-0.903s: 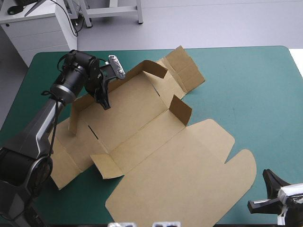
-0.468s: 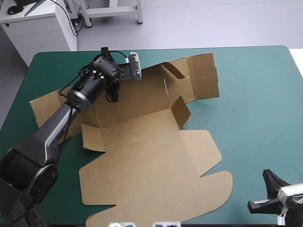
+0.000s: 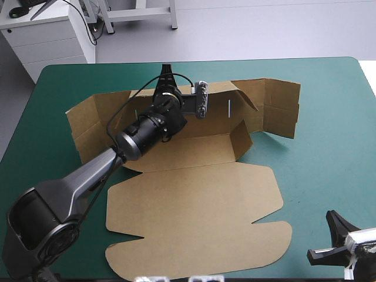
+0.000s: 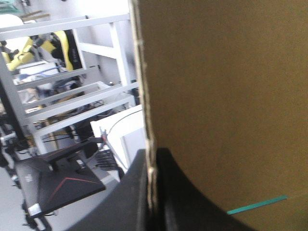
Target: Fold the box
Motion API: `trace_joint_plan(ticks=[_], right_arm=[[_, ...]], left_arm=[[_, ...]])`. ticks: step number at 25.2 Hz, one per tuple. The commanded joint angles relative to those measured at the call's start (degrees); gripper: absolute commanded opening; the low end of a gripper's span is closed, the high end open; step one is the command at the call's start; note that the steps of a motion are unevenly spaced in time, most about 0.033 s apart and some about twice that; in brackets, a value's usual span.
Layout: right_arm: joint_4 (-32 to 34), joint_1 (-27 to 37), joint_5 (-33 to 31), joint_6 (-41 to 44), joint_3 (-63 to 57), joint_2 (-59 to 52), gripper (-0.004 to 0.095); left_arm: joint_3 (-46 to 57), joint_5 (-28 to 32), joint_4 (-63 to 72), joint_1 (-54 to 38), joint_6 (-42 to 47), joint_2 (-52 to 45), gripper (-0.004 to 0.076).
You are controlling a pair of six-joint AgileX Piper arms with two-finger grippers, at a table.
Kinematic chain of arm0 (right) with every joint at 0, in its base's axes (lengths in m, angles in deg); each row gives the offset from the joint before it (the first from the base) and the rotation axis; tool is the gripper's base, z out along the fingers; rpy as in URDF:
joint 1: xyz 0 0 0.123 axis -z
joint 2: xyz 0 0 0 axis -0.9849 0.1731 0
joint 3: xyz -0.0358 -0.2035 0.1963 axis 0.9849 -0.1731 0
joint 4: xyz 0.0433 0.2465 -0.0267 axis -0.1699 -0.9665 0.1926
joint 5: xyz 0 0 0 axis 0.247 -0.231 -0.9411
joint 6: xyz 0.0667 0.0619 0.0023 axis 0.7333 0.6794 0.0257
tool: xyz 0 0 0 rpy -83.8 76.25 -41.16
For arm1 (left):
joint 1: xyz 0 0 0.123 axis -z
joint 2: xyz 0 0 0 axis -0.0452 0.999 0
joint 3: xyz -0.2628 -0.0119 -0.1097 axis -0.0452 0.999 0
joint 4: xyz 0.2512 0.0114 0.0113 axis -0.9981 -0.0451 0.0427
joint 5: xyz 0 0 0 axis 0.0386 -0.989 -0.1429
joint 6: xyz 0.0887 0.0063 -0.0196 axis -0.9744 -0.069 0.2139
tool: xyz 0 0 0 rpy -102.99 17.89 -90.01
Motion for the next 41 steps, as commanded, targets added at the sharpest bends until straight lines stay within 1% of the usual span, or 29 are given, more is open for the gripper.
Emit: trace_joint_plan(ticks=[1,2,3,4,5,6,7,10,12,14,16,19,23,26,32,36,39,41], right_arm=[[0.07,0.02,4.52,-0.35,1.41,-1.02,-0.0019],[0.07,0.02,4.52,-0.35,1.41,-1.02,-0.0019],[0.07,0.02,4.52,-0.35,1.41,-1.02,-0.0019],[0.07,0.02,4.52,-0.35,1.41,-1.02,-0.0019],[0.07,0.02,4.52,-0.35,1.41,-1.02,-0.0019],[0.07,0.02,4.52,-0.35,1.41,-1.02,-0.0019],[0.07,0.02,4.52,-0.35,1.41,-1.02,-0.0019],[0.07,0.02,4.52,-0.35,1.41,-1.02,-0.0019],[0.07,0.02,4.52,-0.35,1.41,-1.02,-0.0019],[0.07,0.02,4.52,-0.35,1.41,-1.02,-0.0019],[0.07,0.02,4.65,-0.35,1.31,-1.02,-0.0019],[1.01,0.02,5.32,-0.46,1.31,-0.92,-0.0019],[1.83,0.02,9.76,-0.23,1.31,1.16,-0.0017],[1.5,0.02,12.12,2.49,2.5,5.86,-0.0017],[0.71,0.02,12.12,1.29,9.68,22.97,-0.0017],[-1.93,0.02,12.12,-3.52,18.4,36.23,-0.0018],[-2.27,0.02,13.61,-6.06,24.53,44.84,-0.0019],[-2.3,0.02,14.4,-6.07,29.36,50.71,-0.0019]], left_arm=[[4.29,6.84,-17.56,3.37,13.46,-3.35,-0.0008],[5.52,7.76,-20.71,3.66,16.5,-3.57,-0.0008],[8.33,9.28,-28.05,3.93,24.19,-4.32,-0.0008],[9.46,9.41,-30.89,4.06,27.09,-4.62,-0.0008],[12.36,9.41,-37.5,4.06,33.66,-5.45,-0.0008],[13.78,9.55,-39.72,4.06,36.36,-5.78,-0.0008],[16.64,9.55,-44.92,4.06,40.98,-6.49,-0.0008],[22.21,9.66,-49.73,4.06,47.73,-8.7,-0.0008],[24.92,9.67,-50.33,4.06,49.27,-9.77,-0.0008],[27.53,8.58,-52.99,4.14,52.71,-10.3,-0.0008],[28.85,7.52,-54.89,4.14,53.97,-10.43,-0.0008],[28.86,7.48,-54.54,4.14,53.97,-10.11,-0.0008],[28.86,7.71,-54.83,4.14,53.97,-10.1,-0.0008],[28.86,7.39,-54.83,4.14,53.97,-10.1,-0.0008],[28.86,7.66,-54.83,4.14,55.07,-10.1,-0.0008],[28.86,7.66,-54.83,4.14,55.07,-10.1,-0.0008],[28.86,7.66,-54.83,4.14,55.07,-10.1,-0.0008],[28.86,7.66,-54.83,4.14,55.07,-10.1,-0.0008]])
